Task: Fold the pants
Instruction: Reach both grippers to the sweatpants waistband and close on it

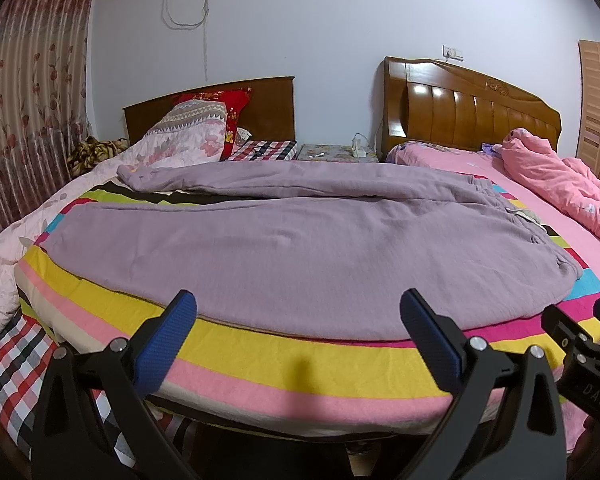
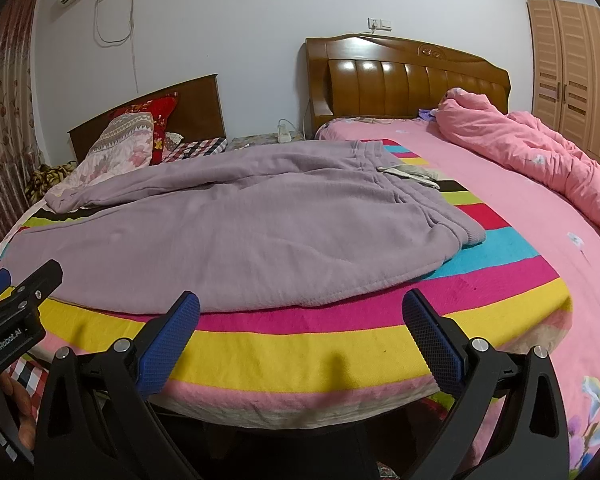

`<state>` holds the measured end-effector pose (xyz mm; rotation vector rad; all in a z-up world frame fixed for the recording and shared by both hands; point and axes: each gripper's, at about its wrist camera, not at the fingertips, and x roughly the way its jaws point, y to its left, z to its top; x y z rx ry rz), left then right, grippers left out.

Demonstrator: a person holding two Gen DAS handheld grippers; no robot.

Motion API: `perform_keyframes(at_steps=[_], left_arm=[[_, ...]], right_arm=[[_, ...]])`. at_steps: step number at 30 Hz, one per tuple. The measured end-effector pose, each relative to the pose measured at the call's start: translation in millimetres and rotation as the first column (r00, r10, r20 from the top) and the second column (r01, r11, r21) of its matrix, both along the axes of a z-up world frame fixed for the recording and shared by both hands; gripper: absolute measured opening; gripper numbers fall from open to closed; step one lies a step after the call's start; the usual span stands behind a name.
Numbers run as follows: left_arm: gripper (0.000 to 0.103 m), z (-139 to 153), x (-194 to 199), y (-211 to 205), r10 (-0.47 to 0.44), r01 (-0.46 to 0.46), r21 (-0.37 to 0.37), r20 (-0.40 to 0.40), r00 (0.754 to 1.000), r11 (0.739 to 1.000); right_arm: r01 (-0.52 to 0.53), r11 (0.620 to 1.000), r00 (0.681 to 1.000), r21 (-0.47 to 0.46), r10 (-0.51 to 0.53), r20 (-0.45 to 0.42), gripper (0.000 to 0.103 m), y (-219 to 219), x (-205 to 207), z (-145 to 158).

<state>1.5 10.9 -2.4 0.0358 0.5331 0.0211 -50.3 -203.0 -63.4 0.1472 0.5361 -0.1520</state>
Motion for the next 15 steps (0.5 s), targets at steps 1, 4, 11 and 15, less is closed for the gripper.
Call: perform_keyframes(at_steps=[1,4,11,15], left_arm=[[0.102,0.2,-1.1,1.6,0.000,0.000,-0.002,0.000,1.000,1.000],[0.102,-0.3,-0.7,0.3,-0.017,0.017,-0.002,-0.001,1.000,1.000],[0.102,-3.1,2.3,1.8,-0.059,0.059,-0.024,-0.002,0.998,0.998],[0.102,19.7,32.8,21.0,-0.229,0.226,-0.183,0.004,0.973,0.957]], right_arm=[[0.000,1.000,1.000,0.001,0.000,0.000,0.098,0.0,0.3,0.2],[-0.013,1.000,1.000,0.010,0.013,0.006,0.098,1.5,-0.6,-2.7],[-0.093,0.995,0.987,0.038,0.086,0.138,0.098,-4.1,-4.5,16.2],[-0.223,0.971,0.974,0.081,0.219,0.057,0.098,-19.3,40.8,45.3]])
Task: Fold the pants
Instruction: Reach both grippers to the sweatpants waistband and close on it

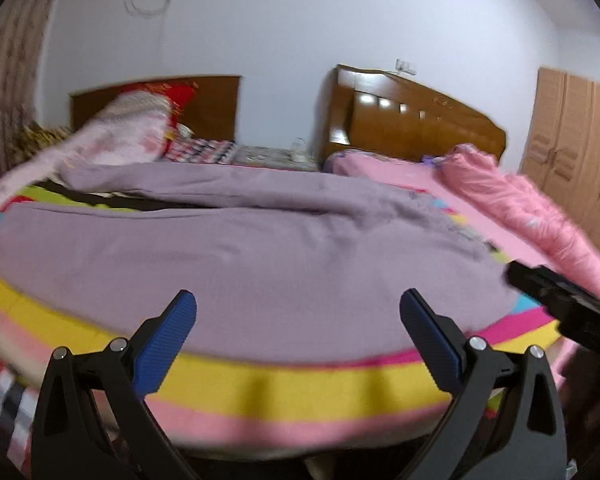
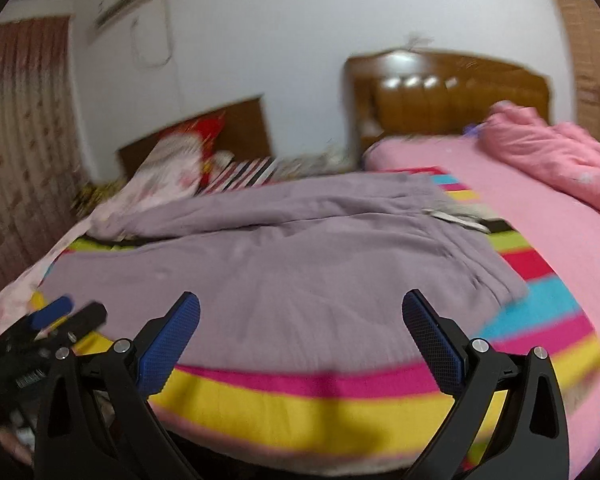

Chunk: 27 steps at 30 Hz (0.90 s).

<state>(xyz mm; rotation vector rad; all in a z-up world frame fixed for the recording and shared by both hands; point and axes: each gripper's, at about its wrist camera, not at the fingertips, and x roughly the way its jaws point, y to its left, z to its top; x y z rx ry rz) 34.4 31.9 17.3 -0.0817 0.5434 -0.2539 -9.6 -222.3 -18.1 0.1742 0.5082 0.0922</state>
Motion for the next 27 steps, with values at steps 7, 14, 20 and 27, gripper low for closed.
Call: perform_keyframes(at_steps=[7,14,20,27], left_arm=[[0.102,53.4,157.8,-6.7,-0.118,0.145,0.156,-0.170,0.978,0.977],[0.101,22.6,364.0,-3.6,-0.112,0.201,0.174,-0.419,0.901,0.964],[0.095,-9.0,468.8,-24.5,-0.300,0.407,0.188,-0.424,0.854,0.894],[0.071,-32.8,514.3,-57.8,-0.572,0.699,0.303,-0.413,0.709,0.647]], right_arm=[[-0.232,0.937,0.968,-0.261,0.197,-0.154,0.098,-20.6,167.9,52.5],[-0.338,0.926,0.905,-0.168,0.271,-0.329,0.098,-63.7,367.0,12.1],[-0.474,0.872,0.807,-0.119,0.376,-0.456,0.097,-73.7,466.3,-35.3],[-0.613,0.789,0.686,-0.054,0.496,-0.532,0.063,-80.1,506.3,-56.1]])
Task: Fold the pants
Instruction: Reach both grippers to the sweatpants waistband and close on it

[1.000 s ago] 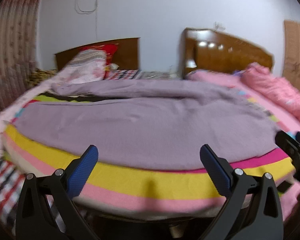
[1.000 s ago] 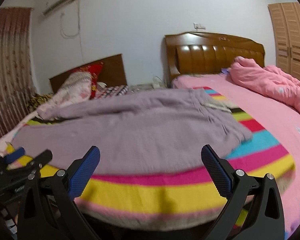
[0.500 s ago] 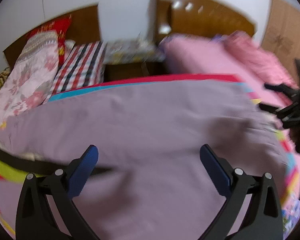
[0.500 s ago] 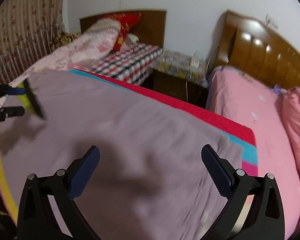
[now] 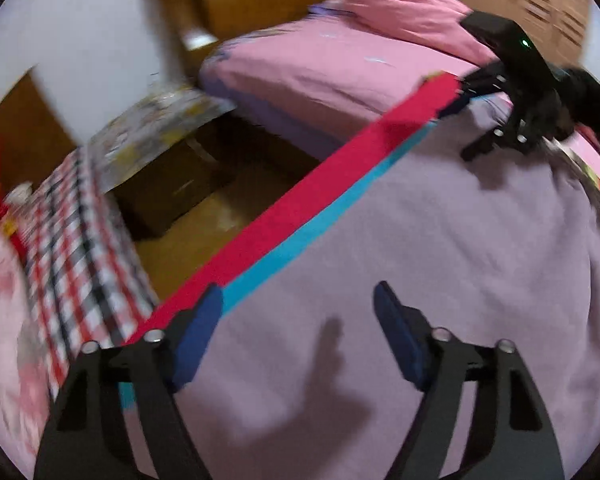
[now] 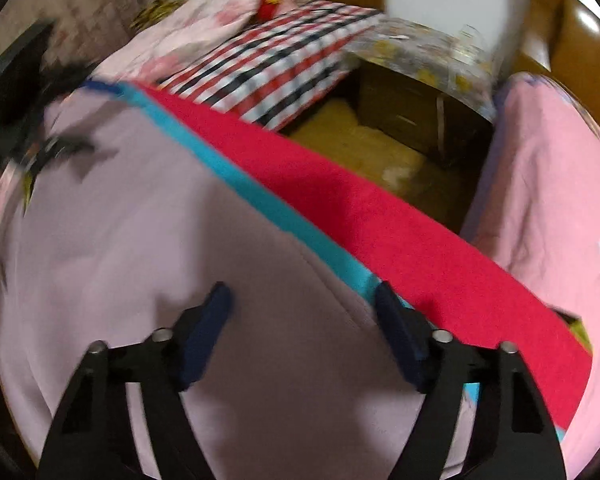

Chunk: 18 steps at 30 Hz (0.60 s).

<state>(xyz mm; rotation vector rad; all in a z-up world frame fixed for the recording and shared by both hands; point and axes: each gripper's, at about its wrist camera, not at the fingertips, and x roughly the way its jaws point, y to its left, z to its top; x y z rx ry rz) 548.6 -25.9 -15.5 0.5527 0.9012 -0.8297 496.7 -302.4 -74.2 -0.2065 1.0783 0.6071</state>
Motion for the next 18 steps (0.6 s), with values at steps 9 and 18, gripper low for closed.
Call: perform_keyframes(at_steps=[9,18], left_arm=[[0.073,-25.8,35.8,-19.5,-0.135,0.143,0.061,-0.119,0.984,0.988],[0.006,34.2,-45.8,3.3,-0.155,0.154,0.047,0.011,0.988,0.987]], right_arm=[[-0.071,0.993,0.940,-0.100,0.100,0.327,0.014,11.0,-84.8,58.5],[0.101,0.989,0.855,-0.104,-0.033,0.517,0.013,35.0,-160.1,85.6]])
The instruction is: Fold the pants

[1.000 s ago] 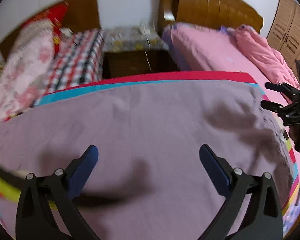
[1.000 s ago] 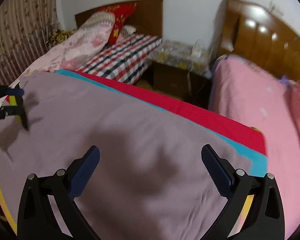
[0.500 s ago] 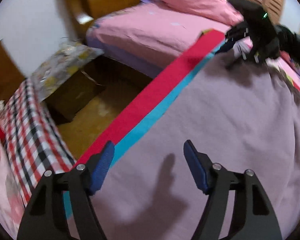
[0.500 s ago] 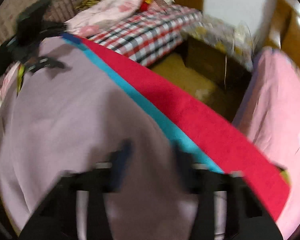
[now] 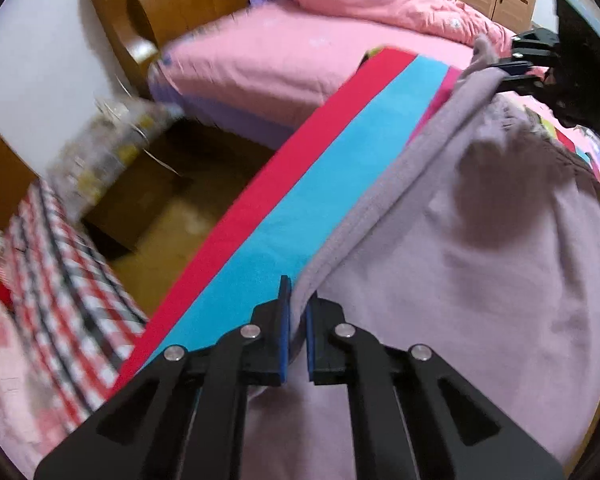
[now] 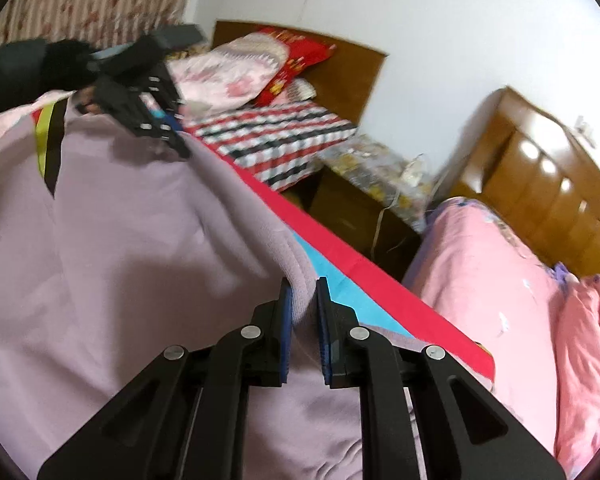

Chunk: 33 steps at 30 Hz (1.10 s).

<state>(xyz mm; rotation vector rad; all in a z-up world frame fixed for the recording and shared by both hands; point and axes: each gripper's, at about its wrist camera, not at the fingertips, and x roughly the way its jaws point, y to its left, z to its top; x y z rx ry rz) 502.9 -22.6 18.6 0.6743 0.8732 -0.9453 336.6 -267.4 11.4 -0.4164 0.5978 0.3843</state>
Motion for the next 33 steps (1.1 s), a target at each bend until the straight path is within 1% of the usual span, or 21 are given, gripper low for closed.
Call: perform_keyframes(at_steps=[2,3,5,6,9,11,15,16,17,19,21,23,24,25,26,27,28,29,30,31,33], left_arm=[[0.006,33.0,-39.9,7.1,-0.001,0.003,-0.020,0.083,0.997,1.000],[0.006,53.4,-70.6,12.0,-0.004,0.008,-0.024,0.146,0.989,1.000],[0.007,79.1,-118.2,16.2,-0.008,0.013,-0.021,0.222,0.975,1.000],[0.007,90.1,-151.6,19.8,-0.009,0.014,-0.016,0.268,0.963,1.000],[0.007,98.6,-226.8,25.9,0.007,0.000,-0.023,0.331,0.944,1.000],[0.007,88.3,-274.2,31.1,0.036,-0.021,-0.046,0.347,0.937,0.999],[0.007,56.8,-345.8,33.1,0.091,-0.067,-0.077,0.359,0.929,0.995],[0.008,47.7,-357.9,31.9,0.107,-0.082,-0.087,0.350,0.930,0.993],[0.010,33.1,-370.7,31.9,0.129,-0.103,-0.098,0.312,0.941,0.990],[0.013,9.1,-378.3,31.3,0.166,-0.145,-0.093,0.274,0.947,0.985],[0.014,-14.5,-377.5,34.0,0.231,-0.212,-0.107,0.208,0.951,0.971],[0.018,-24.3,-376.8,40.9,0.284,-0.261,-0.154,0.152,0.947,0.953],[0.027,-26.8,-375.7,46.3,0.327,-0.304,-0.179,0.121,0.937,0.936],[0.035,-26.4,-377.4,51.4,0.361,-0.336,-0.201,0.099,0.928,0.920],[0.061,-22.7,-381.2,60.9,0.412,-0.383,-0.252,0.071,0.909,0.889],[0.085,-18.1,-385.7,70.1,0.452,-0.418,-0.304,0.050,0.890,0.856],[0.093,-12.4,-392.2,81.3,0.516,-0.471,-0.374,0.021,0.857,0.799],[0.100,-9.1,-397.9,93.4,0.562,-0.515,-0.432,-0.022,0.827,0.741],[0.100,-7.9,-401.0,103.0,0.586,-0.547,-0.474,-0.077,0.807,0.690],[0.100,-7.8,-402.5,112.7,0.596,-0.581,-0.513,-0.158,0.787,0.632],[0.100,-16.0,-402.8,132.0,0.578,-0.655,-0.566,-0.344,0.740,0.501]], right_arm=[[0.027,0.999,0.998,0.023,-0.029,0.055,0.013,-1.2,-25.8,17.9],[0.035,0.999,0.996,0.035,-0.037,0.076,0.013,-0.6,-38.0,26.2],[0.041,0.998,0.991,0.042,-0.046,0.122,0.013,4.0,-75.0,42.5],[0.040,0.998,0.990,0.046,-0.045,0.134,0.013,6.3,-93.0,47.9],[0.052,0.998,0.986,0.043,-0.058,0.158,0.013,16.1,-145.1,51.9],[0.074,0.996,0.985,0.050,-0.081,0.151,0.013,22.2,-178.3,43.5],[0.123,0.989,0.985,0.080,-0.131,0.109,0.013,31.6,-231.8,17.1],[0.136,0.986,0.985,0.101,-0.145,0.093,0.013,32.9,-245.2,9.3],[0.151,0.982,0.984,0.117,-0.160,0.075,0.013,33.9,-254.5,-1.3],[0.180,0.977,0.982,0.116,-0.185,0.034,0.014,37.4,-266.6,-25.9],[0.206,0.971,0.978,0.122,-0.206,-0.017,0.015,40.3,-272.7,-49.2],[0.239,0.963,0.969,0.124,-0.229,-0.093,0.023,41.3,-273.0,-67.2],[0.249,0.961,0.965,0.120,-0.236,-0.113,0.033,41.9,-275.3,-70.1],[0.255,0.957,0.965,0.135,-0.243,-0.099,0.050,40.8,-282.9,-66.7],[0.256,0.953,0.965,0.163,-0.244,-0.092,0.060,42.9,-292.5,-63.2],[0.261,0.939,0.965,0.223,-0.248,-0.086,0.071,35.7,-301.4,-56.5],[0.271,0.914,0.962,0.301,-0.255,-0.091,0.071,24.7,-310.4,-50.6],[0.279,0.895,0.960,0.349,-0.258,-0.105,0.071,19.5,-317.7,-49.7],[0.293,0.870,0.956,0.397,-0.265,-0.125,0.071,11.9,-323.6,-49.8],[0.326,0.829,0.945,0.454,-0.282,-0.164,0.070,0.9,-327.9,-51.8],[0.398,0.747,0.917,0.533,-0.312,-0.247,0.066,-20.5,-330.0,-58.9]])
